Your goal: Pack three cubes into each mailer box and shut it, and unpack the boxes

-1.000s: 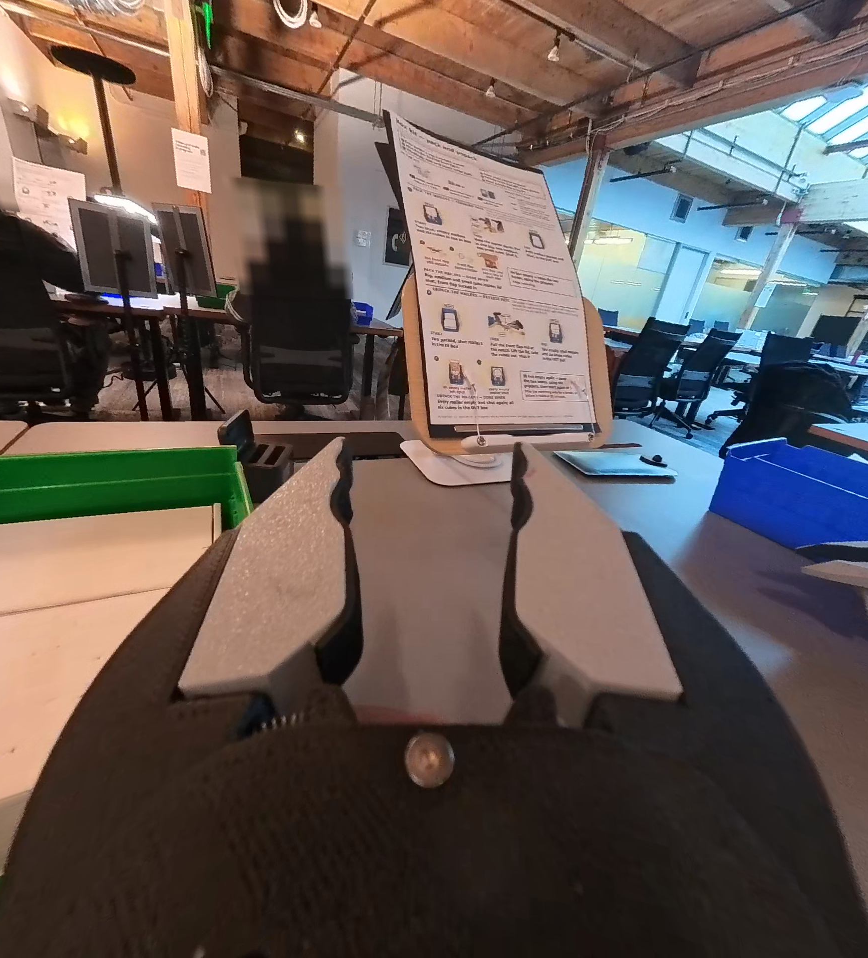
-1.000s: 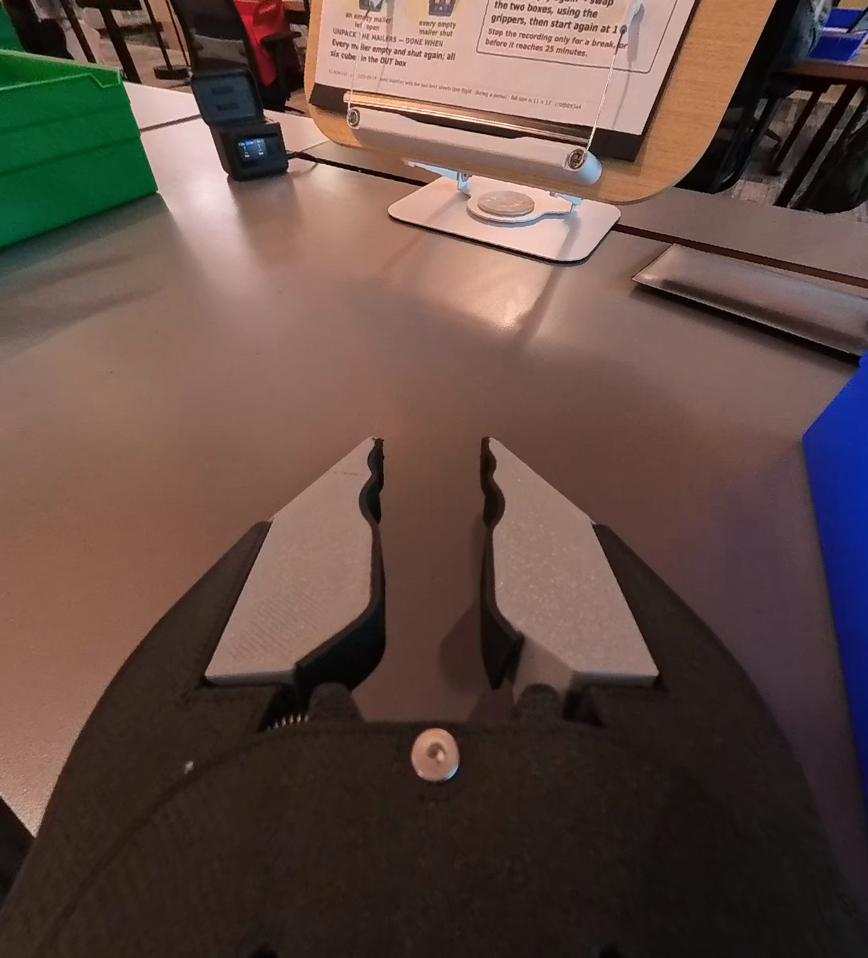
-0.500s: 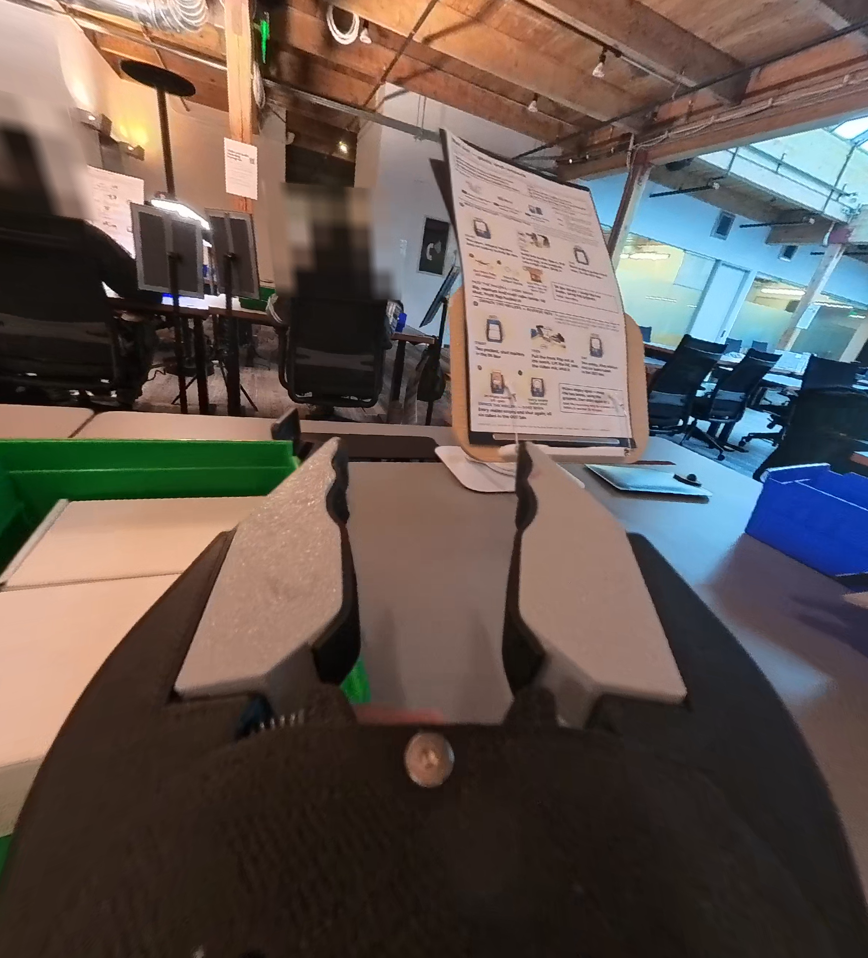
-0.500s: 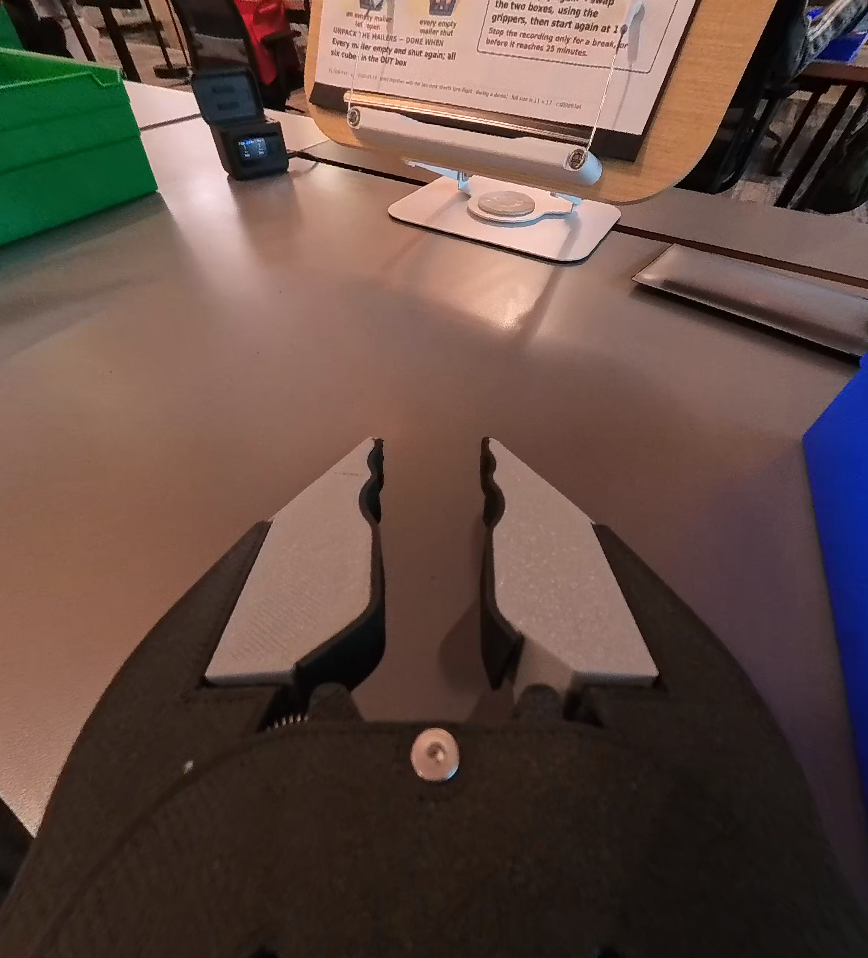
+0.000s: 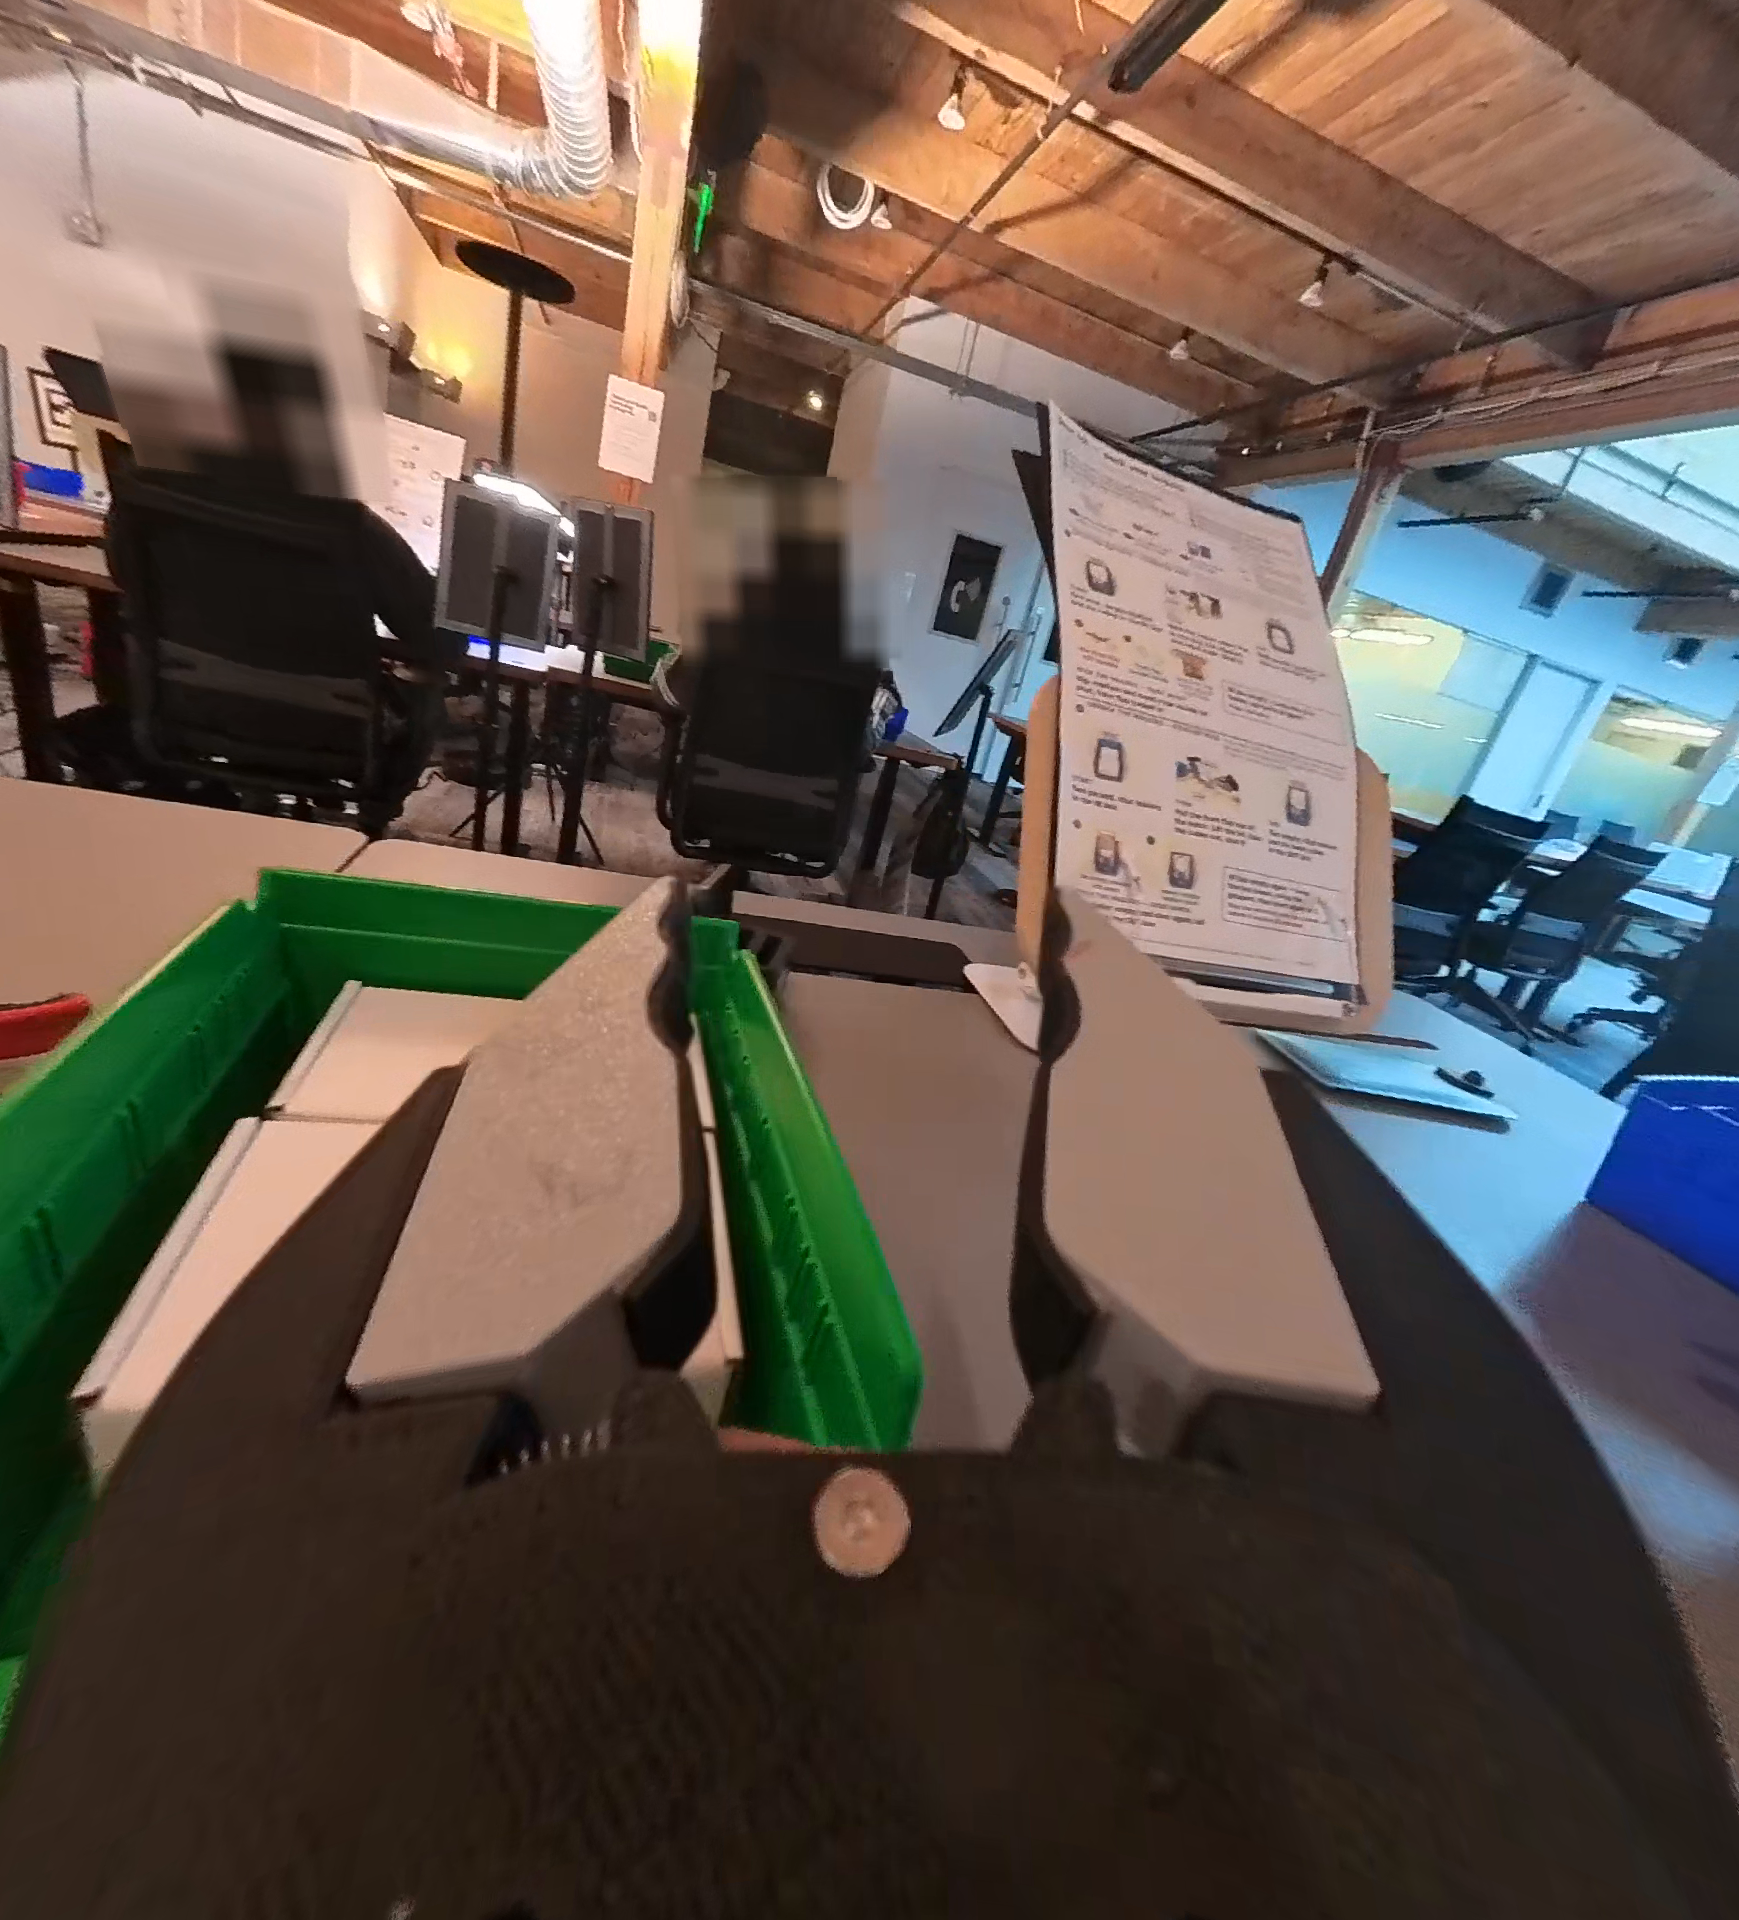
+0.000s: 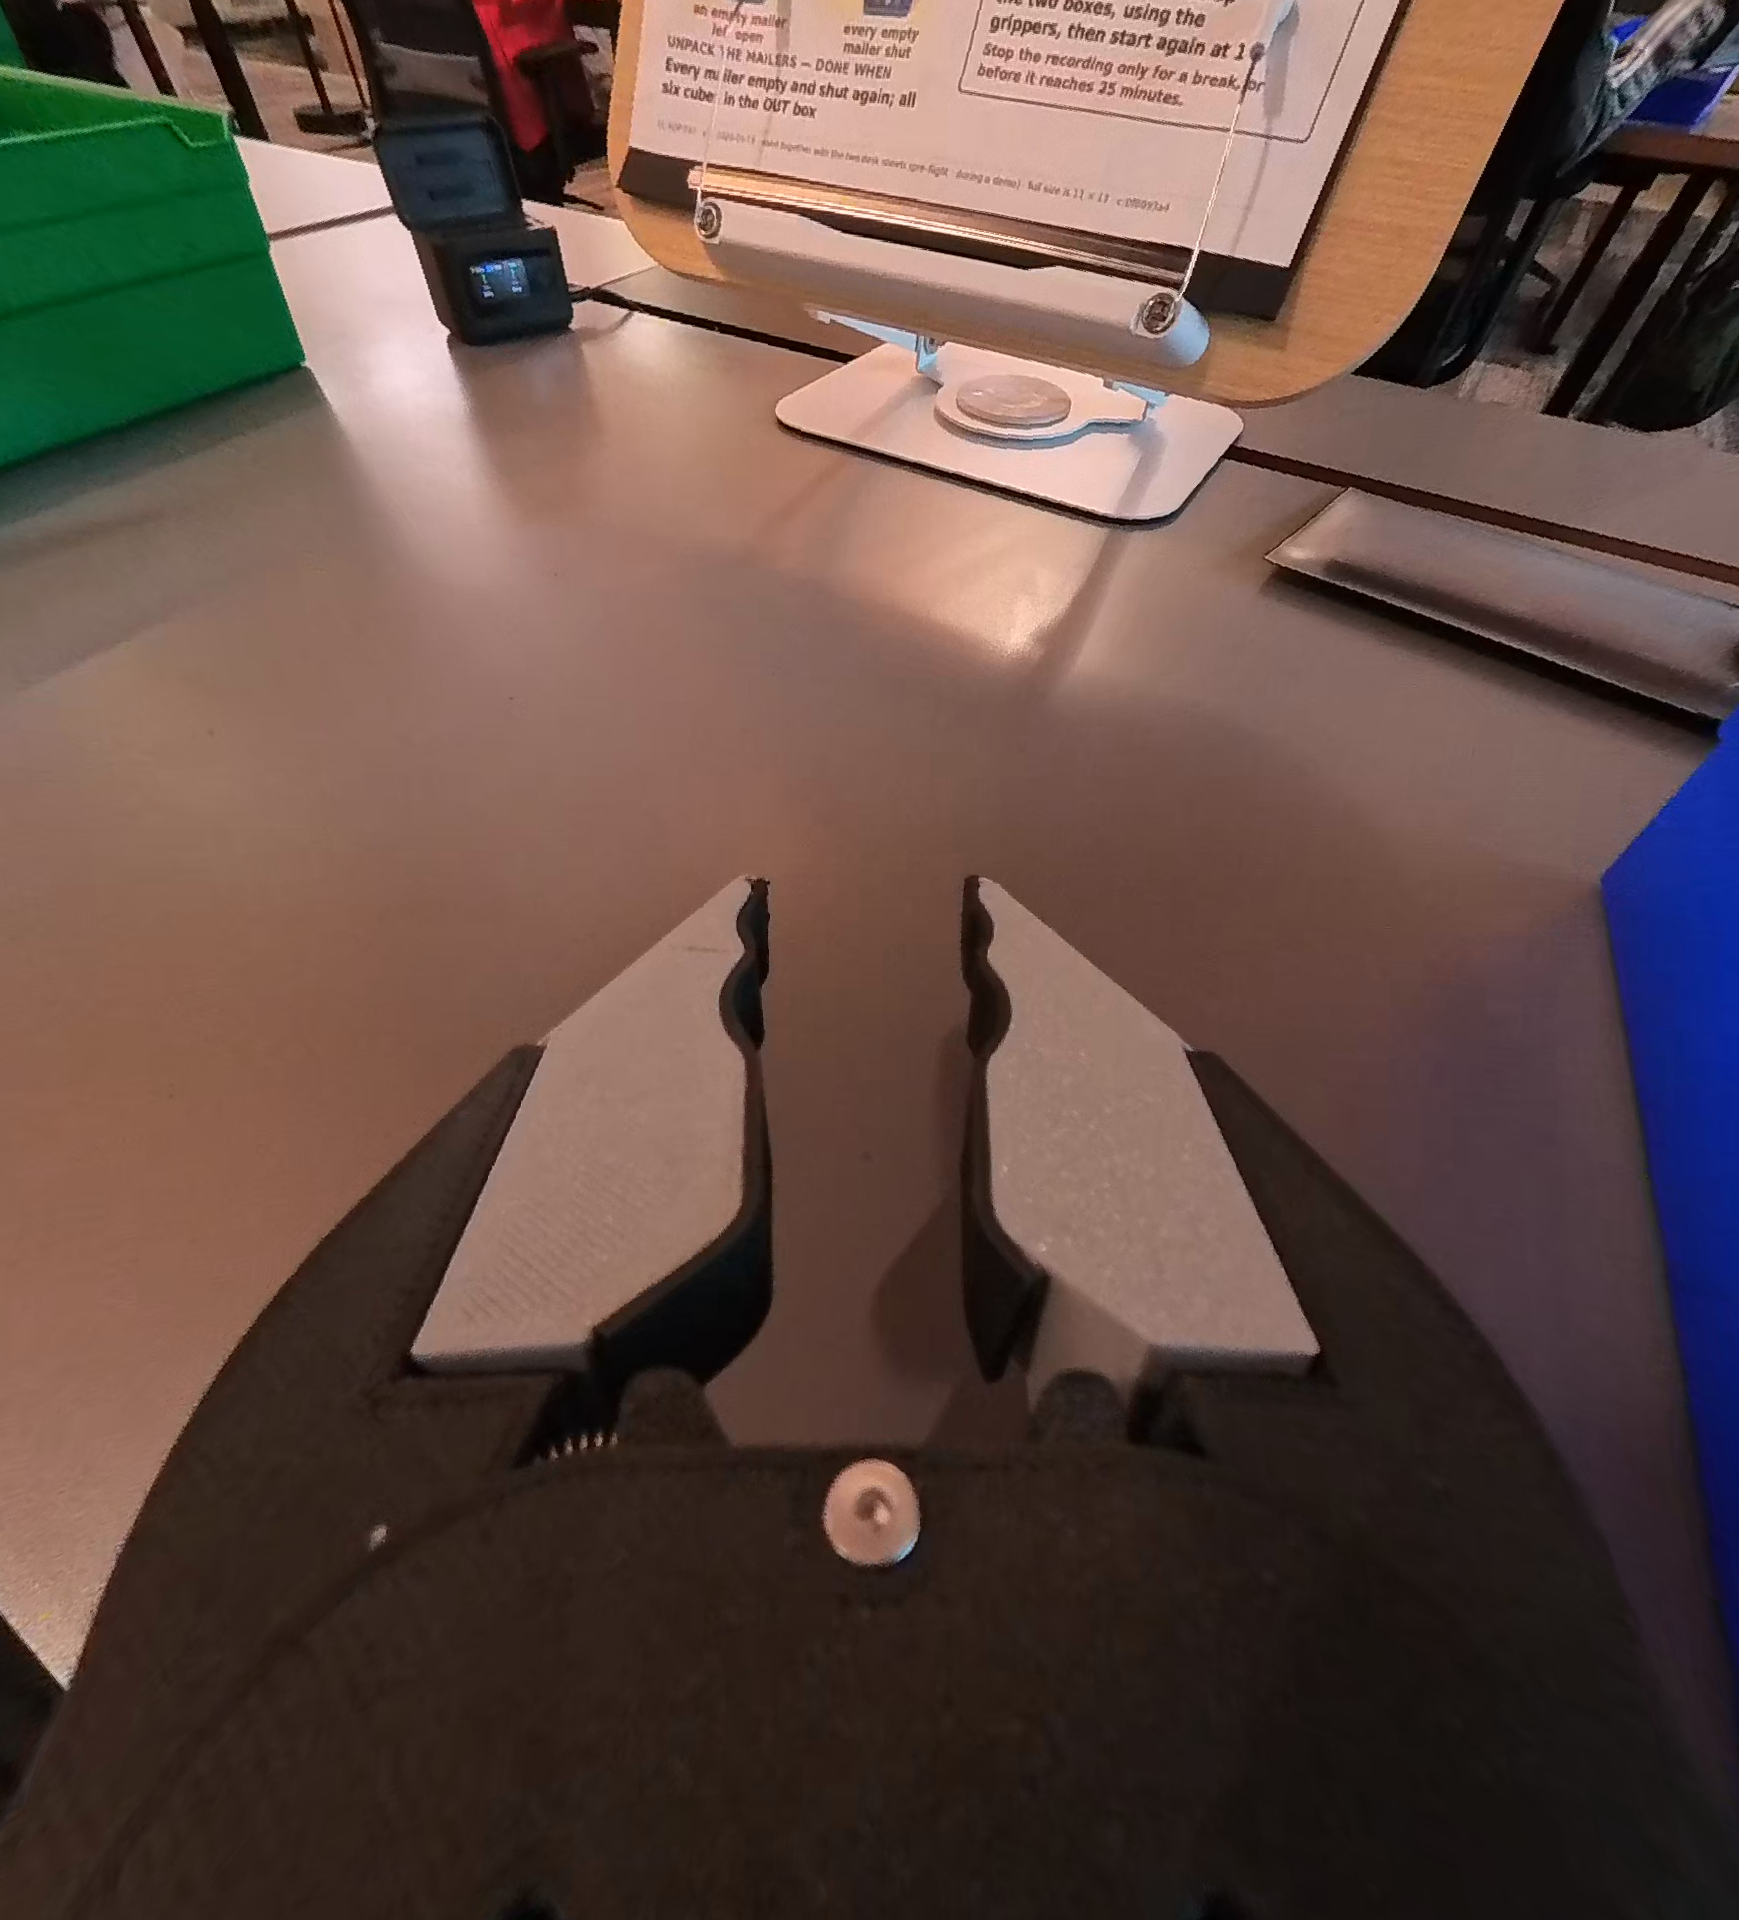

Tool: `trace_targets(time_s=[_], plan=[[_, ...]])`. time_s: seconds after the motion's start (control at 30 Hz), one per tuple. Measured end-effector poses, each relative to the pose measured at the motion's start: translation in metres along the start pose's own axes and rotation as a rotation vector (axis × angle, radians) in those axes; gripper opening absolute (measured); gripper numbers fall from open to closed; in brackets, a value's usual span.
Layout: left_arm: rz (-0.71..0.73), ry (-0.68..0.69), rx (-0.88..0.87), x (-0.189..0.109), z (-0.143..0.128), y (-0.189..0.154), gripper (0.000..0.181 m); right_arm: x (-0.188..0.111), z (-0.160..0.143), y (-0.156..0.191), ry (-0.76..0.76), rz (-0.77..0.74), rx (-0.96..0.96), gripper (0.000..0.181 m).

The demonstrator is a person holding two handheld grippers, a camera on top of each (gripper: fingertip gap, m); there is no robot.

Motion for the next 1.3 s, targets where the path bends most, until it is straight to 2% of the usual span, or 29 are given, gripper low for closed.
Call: trace_targets(time_s=[0.3, 0.47, 0.7, 0.8, 1.0, 1.13, 1.3], plan=[[0.243, 0.059, 0.053, -0.033, 0.003, 0.052, 0.083, 0.001, 0.0, 0.001, 0.005, -0.001, -0.008, 0.035], [0.348, 0.17, 0.176, -0.035, 0.0, 0.059, 0.095, 0.001, 0.0, 0.001, 0.005, 0.001, -0.011, 0.035], [0.319, 0.354, 0.303, -0.008, -0.019, 0.042, 0.094, 0.001, 0.0, 0.002, 0.004, 0.001, -0.012, 0.035], [0.292, 0.442, 0.363, -0.001, -0.027, 0.036, 0.084, 0.001, 0.0, 0.002, 0.006, 0.0, -0.013, 0.035], [0.236, 0.46, 0.398, 0.0, -0.026, 0.026, 0.078, 0.001, 0.0, 0.002, 0.01, -0.004, -0.016, 0.034], [0.196, 0.491, 0.42, 0.011, -0.022, 0.022, 0.074, 0.002, 0.0, 0.002, 0.014, -0.01, -0.02, 0.034], [0.086, 0.725, 0.683, 0.038, -0.027, 0.03, 0.068, 0.002, 0.0, 0.002, 0.017, -0.012, -0.022, 0.034]])
Point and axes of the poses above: each gripper's, where its closed fingertips meet, x out along the fingers, z out of its top, y = z × x across the jaws, the point moved 8 cm from there along -x, back along the fingers, and after that the axes turned 13 degrees about y, right-handed, at the moved point
